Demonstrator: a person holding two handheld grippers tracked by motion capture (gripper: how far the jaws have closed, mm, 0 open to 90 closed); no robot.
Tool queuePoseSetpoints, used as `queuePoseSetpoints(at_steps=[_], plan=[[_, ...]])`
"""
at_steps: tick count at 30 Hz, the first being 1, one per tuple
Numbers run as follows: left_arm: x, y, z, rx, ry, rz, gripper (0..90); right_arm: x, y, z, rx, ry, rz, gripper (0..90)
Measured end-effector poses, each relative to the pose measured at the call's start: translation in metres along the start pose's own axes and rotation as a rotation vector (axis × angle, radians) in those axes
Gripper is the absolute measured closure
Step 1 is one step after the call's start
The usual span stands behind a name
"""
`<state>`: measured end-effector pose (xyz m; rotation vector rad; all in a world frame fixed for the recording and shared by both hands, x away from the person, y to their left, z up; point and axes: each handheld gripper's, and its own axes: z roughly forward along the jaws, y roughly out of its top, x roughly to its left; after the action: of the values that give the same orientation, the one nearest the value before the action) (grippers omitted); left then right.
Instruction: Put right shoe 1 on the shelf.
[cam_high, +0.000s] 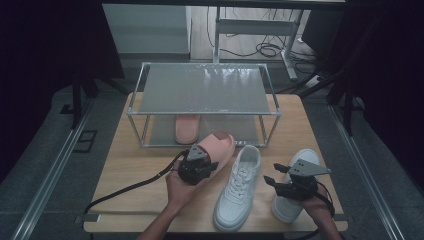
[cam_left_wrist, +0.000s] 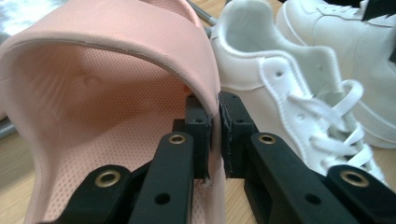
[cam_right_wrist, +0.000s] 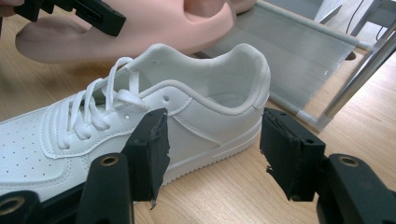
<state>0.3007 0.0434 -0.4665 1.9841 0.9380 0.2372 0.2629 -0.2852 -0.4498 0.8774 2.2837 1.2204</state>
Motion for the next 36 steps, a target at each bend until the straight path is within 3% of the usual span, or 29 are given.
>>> queuePoseSetpoints(at_steps=[8,12,15,18,23,36], plan=[[0.007,0.014,0.009,-0.011,0.03,-0.014,83.1,-0.001,0.0,-0.001,-0.001,0.0,0.002,42.6],[0.017,0.021,0.018,-0.026,0.038,-0.064,83.0,0.0,0.0,0.0,0.002,0.0,0.001,42.6],[0.024,0.026,0.028,-0.038,0.053,-0.096,82.7,0.0,-0.001,0.002,0.006,0.003,0.002,42.6],[0.025,0.033,0.039,-0.033,0.086,-0.087,82.6,0.0,-0.001,0.003,0.01,0.006,0.002,42.6],[0.03,0.044,0.056,-0.028,0.099,-0.106,82.7,-0.001,-0.001,0.002,0.006,0.005,0.004,42.6],[0.052,0.05,0.086,-0.026,0.168,-0.172,82.3,-0.001,-0.002,0.002,0.005,0.008,0.006,42.6]])
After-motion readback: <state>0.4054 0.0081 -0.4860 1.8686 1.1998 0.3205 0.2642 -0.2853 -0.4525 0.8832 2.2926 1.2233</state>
